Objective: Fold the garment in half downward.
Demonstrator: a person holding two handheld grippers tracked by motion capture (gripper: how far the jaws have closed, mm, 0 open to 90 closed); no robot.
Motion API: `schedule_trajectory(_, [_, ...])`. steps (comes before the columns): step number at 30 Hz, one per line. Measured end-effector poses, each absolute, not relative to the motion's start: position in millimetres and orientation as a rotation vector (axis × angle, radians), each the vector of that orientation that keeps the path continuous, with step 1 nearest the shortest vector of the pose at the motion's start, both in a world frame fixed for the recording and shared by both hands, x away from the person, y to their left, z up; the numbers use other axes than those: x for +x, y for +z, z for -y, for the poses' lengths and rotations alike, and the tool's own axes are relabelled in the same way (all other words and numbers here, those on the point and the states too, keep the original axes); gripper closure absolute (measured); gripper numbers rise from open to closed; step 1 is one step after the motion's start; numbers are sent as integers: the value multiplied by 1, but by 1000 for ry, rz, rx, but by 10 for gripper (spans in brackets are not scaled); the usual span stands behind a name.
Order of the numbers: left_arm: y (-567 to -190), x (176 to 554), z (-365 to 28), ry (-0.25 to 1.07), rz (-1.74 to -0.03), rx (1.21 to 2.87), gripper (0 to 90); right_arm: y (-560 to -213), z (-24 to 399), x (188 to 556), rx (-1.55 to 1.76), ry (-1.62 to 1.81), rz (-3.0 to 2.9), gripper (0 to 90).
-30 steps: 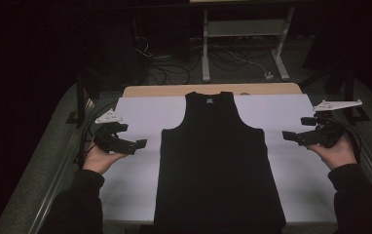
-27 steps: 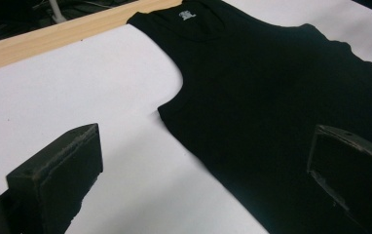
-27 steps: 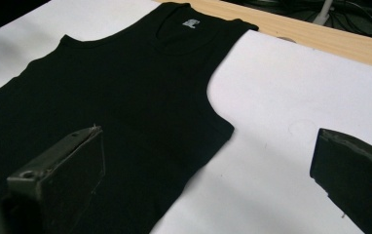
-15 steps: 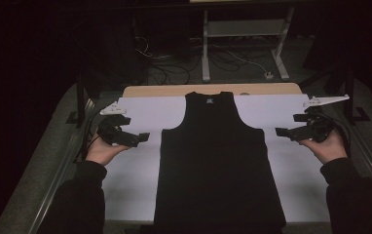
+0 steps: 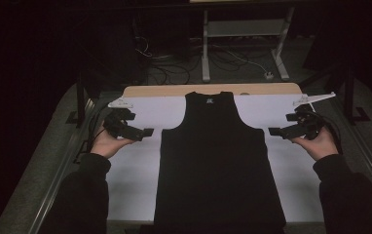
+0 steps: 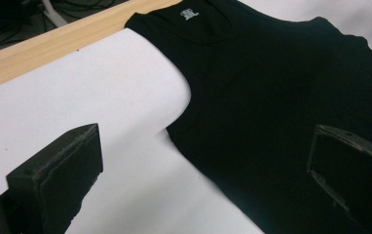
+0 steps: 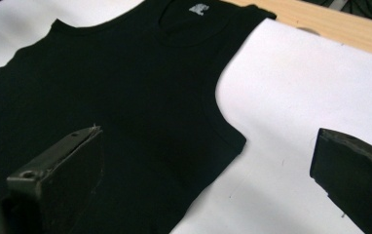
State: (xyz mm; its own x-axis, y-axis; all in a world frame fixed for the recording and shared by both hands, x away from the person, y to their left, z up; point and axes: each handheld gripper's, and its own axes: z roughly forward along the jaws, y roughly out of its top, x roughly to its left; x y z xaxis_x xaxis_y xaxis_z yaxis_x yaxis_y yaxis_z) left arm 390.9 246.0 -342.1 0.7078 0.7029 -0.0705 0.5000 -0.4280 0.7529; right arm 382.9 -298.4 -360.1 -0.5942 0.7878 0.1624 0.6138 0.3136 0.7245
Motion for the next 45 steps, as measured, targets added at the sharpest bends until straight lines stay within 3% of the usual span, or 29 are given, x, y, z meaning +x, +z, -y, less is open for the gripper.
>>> schedule_trajectory(45, [-401, 434, -226, 189, -962, 2133, 0, -410, 300, 422, 1385, 1099, -2390, 0])
